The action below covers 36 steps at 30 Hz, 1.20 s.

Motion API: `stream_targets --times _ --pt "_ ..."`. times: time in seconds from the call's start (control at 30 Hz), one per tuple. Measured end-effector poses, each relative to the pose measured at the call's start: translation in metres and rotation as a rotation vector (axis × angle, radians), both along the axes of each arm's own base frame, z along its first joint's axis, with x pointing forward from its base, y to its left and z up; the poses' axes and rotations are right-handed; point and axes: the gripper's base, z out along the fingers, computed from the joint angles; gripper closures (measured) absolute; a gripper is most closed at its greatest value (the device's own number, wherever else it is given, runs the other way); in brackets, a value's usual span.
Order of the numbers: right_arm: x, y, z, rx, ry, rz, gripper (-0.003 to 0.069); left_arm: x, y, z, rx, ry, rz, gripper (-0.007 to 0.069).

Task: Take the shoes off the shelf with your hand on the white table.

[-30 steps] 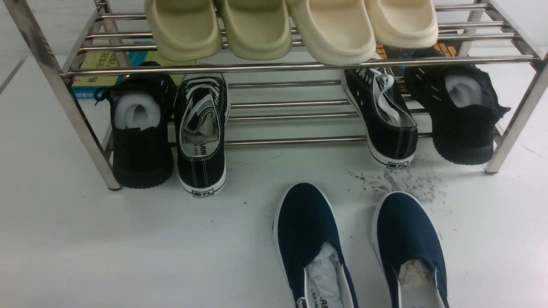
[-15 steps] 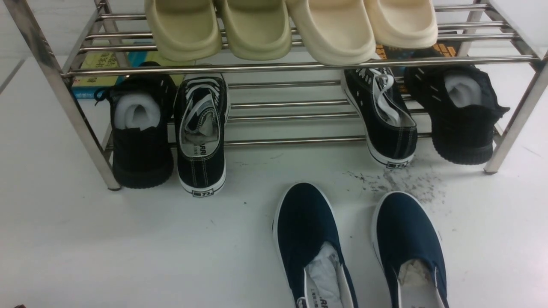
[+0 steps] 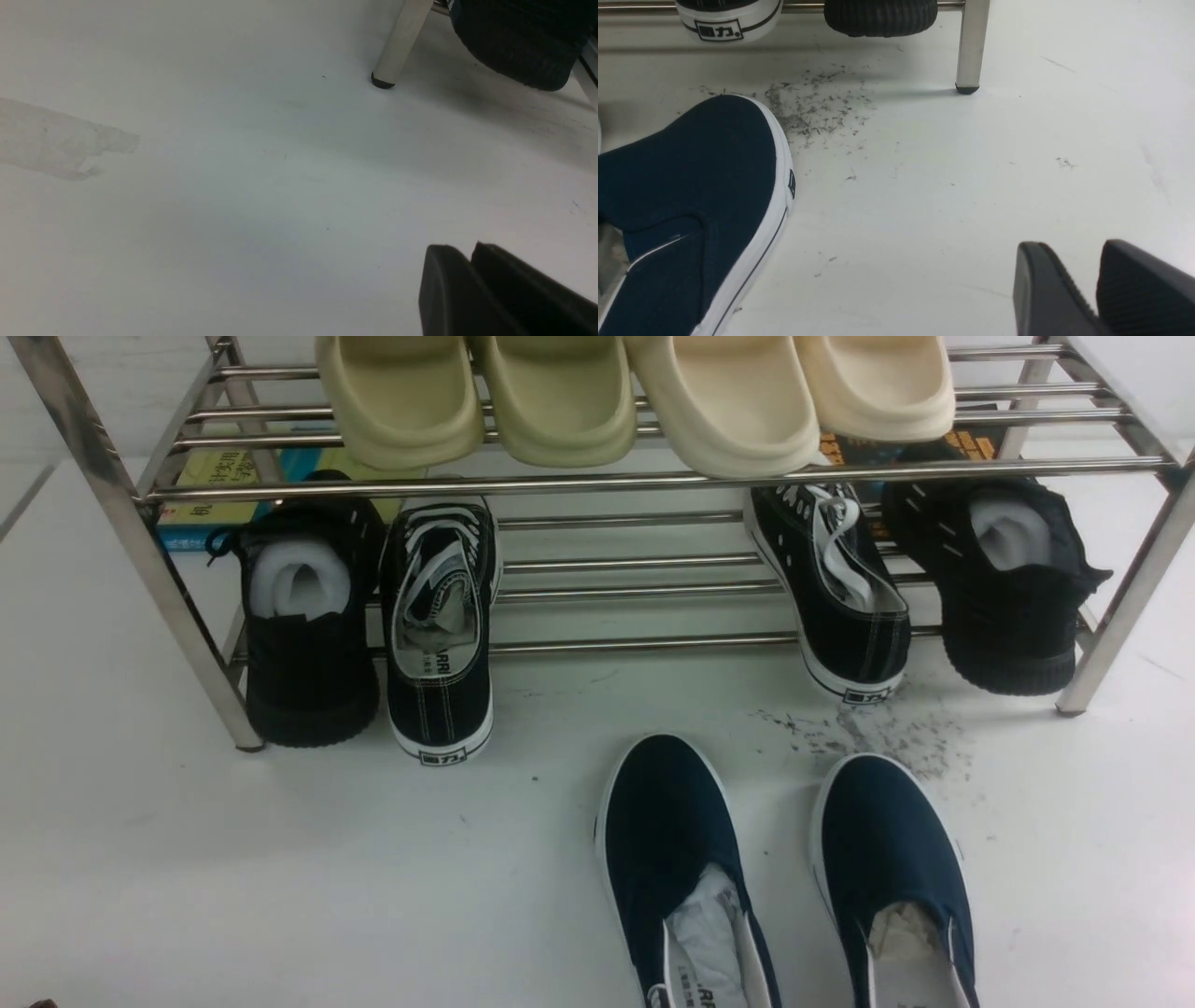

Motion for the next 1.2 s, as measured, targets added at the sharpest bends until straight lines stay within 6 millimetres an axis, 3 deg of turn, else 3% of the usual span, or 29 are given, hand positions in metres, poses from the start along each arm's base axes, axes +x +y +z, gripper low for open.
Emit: stream_targets --times 1.2 --pt "0.0000 0.0000 -0.0001 0.000 0.001 0.000 0.0421 0.0000 0.0000 0.0000 0.000 0.000 0.000 0.0497"
